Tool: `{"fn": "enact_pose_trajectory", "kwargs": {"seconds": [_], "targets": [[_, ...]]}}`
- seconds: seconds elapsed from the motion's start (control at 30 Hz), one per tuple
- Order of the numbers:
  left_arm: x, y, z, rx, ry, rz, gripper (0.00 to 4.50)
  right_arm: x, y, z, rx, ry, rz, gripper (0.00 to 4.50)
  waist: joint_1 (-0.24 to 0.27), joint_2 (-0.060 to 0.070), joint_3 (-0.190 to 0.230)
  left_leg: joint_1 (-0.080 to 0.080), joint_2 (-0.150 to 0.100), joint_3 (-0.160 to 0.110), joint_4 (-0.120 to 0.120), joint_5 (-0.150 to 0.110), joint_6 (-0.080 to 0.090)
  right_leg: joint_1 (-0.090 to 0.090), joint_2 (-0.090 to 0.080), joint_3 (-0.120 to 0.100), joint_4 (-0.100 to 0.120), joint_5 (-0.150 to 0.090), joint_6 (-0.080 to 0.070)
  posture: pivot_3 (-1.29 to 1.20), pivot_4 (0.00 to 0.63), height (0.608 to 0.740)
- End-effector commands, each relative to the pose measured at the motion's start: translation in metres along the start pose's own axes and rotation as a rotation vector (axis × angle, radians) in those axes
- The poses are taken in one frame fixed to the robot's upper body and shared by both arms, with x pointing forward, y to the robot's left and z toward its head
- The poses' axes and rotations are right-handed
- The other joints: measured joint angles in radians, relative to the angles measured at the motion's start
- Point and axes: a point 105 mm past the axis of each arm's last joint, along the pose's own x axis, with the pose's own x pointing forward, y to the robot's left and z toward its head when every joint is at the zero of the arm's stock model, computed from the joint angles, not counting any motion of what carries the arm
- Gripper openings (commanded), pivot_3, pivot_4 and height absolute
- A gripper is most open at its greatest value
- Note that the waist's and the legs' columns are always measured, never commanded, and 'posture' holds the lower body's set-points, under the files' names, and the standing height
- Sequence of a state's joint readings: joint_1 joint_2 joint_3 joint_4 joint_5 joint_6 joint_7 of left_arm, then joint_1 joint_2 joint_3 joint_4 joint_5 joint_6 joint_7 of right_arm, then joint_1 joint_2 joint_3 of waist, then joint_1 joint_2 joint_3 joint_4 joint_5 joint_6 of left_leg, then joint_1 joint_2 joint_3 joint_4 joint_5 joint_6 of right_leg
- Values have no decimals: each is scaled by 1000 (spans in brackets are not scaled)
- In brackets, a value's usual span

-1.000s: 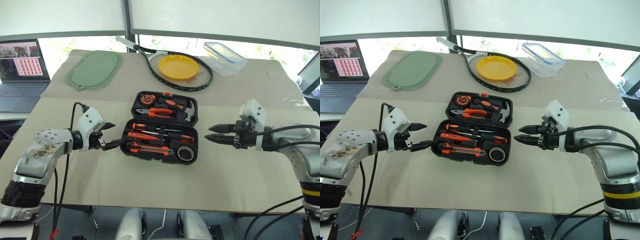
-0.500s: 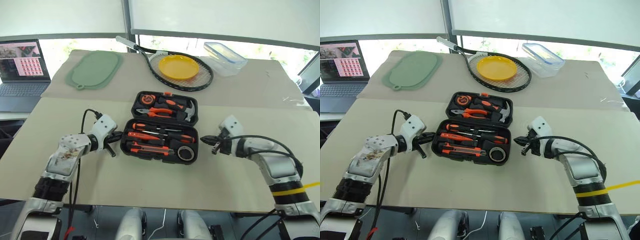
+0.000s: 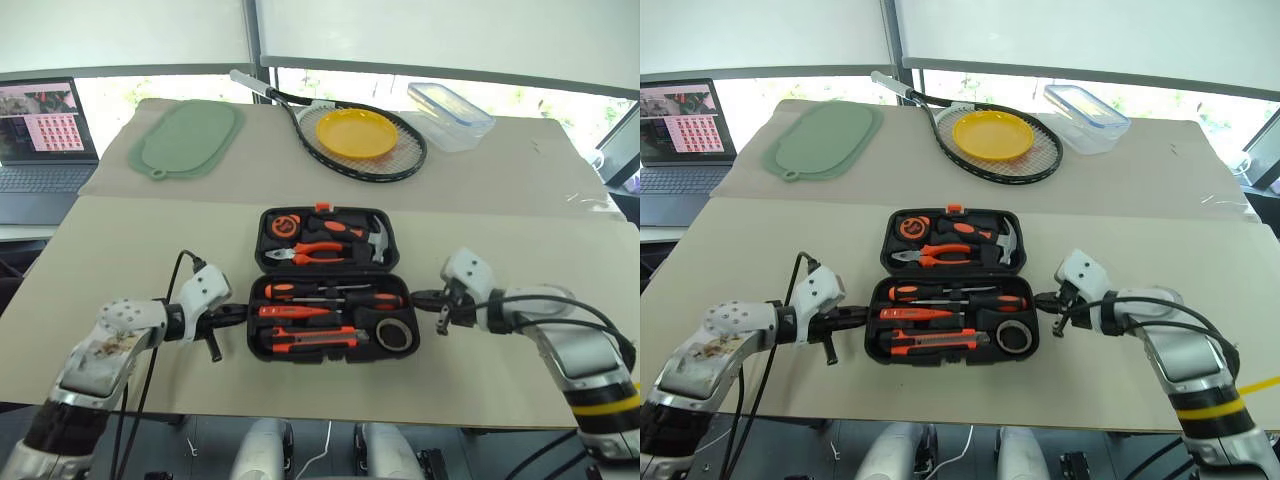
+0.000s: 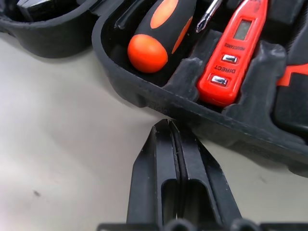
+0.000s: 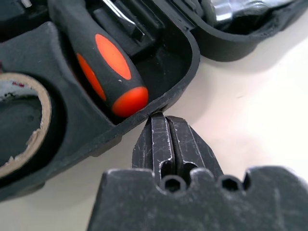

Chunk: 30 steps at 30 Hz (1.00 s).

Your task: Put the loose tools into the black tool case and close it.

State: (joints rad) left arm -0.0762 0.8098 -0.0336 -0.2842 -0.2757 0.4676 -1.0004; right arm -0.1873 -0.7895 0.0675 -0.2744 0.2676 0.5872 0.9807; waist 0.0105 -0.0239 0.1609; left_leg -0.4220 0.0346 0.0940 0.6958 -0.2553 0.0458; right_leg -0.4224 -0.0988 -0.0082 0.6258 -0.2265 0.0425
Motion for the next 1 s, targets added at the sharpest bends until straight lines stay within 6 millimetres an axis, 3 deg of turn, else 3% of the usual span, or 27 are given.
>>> {"fn": "enact_pose_trajectory", "kwargs": {"seconds": [0.03, 0.17, 0.3, 0.37, 0.4, 0.5, 0.6, 0.73, 0.77, 0.83, 1.0], "targets": [[9, -37, 0, 16, -29, -132, 79, 1, 35, 17, -46, -80, 149, 0, 0, 0, 0, 0, 0, 0, 0, 0, 0, 0, 0, 0, 0, 0, 0, 0, 150, 738], [4, -46, -10, 4, 4, -121, 79, -4, 35, 1, -37, -31, 113, 0, 0, 1, -1, 2, 1, 0, 0, 0, 0, 1, 0, 0, 0, 0, 0, 0, 150, 738], [-6, -30, -25, -22, 81, -10, 79, -12, 28, -10, -5, 15, 62, 0, 1, 2, -2, 3, 0, 0, 0, 0, 0, 2, 0, 0, 1, -1, 0, 0, 150, 738], [-16, -19, -35, -41, 129, 45, 581, -19, 28, -13, 0, 30, 56, 0, 2, 2, -2, 3, 0, 0, 0, 0, 0, 2, 0, 0, 1, -1, -1, 0, 150, 738], [-23, -13, -41, -50, 156, 77, 685, -23, 27, -15, 3, 42, 46, 287, 1, 2, -2, 4, 0, 0, 0, 0, 0, 2, 0, 0, 1, -1, -1, 0, 150, 738], [-43, 7, -53, -99, 200, 177, 1740, -38, 15, -20, 3, 78, -1, 1125, -2, 3, -2, 6, 0, 0, -1, 0, 0, 3, 0, 1, 2, -1, -2, 0, 150, 738], [-58, 36, -32, -280, 70, 271, 2748, -56, -17, -17, 53, 69, -105, 2162, -10, 3, -2, 9, 1, 1, -1, 0, -1, 3, 1, 1, 5, -3, -5, 0, 150, 738], [-49, 53, 6, -460, -88, 255, 4276, -52, -37, 7, 161, -37, -124, 3573, -13, 1, -1, 9, 5, 0, -1, 5, -6, 3, 6, 1, 7, -2, -6, 0, 150, 738], [-45, 54, 12, -495, -106, 242, 4483, -49, -38, 14, 173, -57, -115, 3891, -12, 1, -1, 9, 6, -1, -1, 5, -6, 3, 7, 1, 7, -1, -8, 0, 150, 738], [-35, 56, 25, -552, -137, 214, 4500, -37, -46, 27, 206, -92, -122, 4446, -11, 1, -1, 8, 5, -2, -1, 5, -6, 3, 7, 1, 7, -1, -8, 0, 150, 738], [-17, 61, 38, -613, -146, 201, 4500, -11, -57, 50, 301, -126, -106, 4446, -13, 0, -1, 5, 3, -3, -1, 5, -6, 1, 6, 1, 7, 0, -7, 0, 150, 738]]}}
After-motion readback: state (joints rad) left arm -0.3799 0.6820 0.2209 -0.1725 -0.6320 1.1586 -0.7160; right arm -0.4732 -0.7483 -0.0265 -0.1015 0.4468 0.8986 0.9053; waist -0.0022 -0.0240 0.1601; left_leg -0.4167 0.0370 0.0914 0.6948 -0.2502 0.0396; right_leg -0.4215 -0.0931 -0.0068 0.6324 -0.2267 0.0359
